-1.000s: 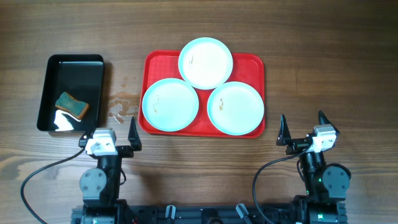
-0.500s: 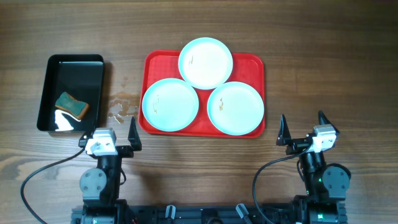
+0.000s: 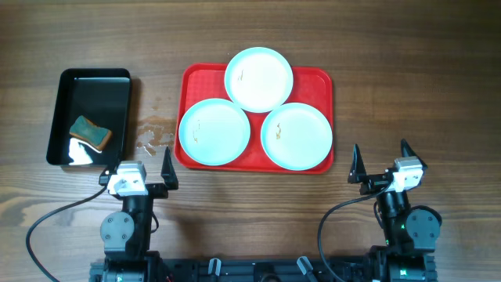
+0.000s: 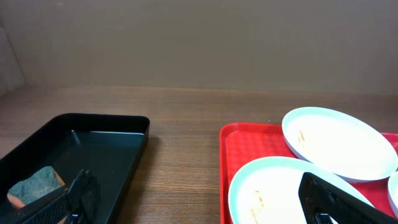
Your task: Clean dirty plates on tray and stack at the side
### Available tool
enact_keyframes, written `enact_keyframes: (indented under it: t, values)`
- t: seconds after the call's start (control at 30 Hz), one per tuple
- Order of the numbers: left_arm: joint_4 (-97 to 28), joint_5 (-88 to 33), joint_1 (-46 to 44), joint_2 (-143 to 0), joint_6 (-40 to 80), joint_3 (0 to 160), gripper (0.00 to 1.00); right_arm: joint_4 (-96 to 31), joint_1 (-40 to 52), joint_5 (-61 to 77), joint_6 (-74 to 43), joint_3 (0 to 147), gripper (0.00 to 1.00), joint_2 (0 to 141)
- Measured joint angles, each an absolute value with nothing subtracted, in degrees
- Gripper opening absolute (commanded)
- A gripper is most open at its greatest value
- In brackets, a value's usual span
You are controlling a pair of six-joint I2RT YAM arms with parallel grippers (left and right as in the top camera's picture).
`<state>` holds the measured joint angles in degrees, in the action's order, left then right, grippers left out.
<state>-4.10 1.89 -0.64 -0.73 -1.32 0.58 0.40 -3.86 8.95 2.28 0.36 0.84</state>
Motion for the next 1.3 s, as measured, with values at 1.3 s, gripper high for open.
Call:
enact_keyframes:
  t: [1.3]
  values:
    - [20.03,-54.76,-0.67,-0.75,40.99,1.72,1.0,0.38,-3.86,8.95,2.31,0.36,1.0,0.91]
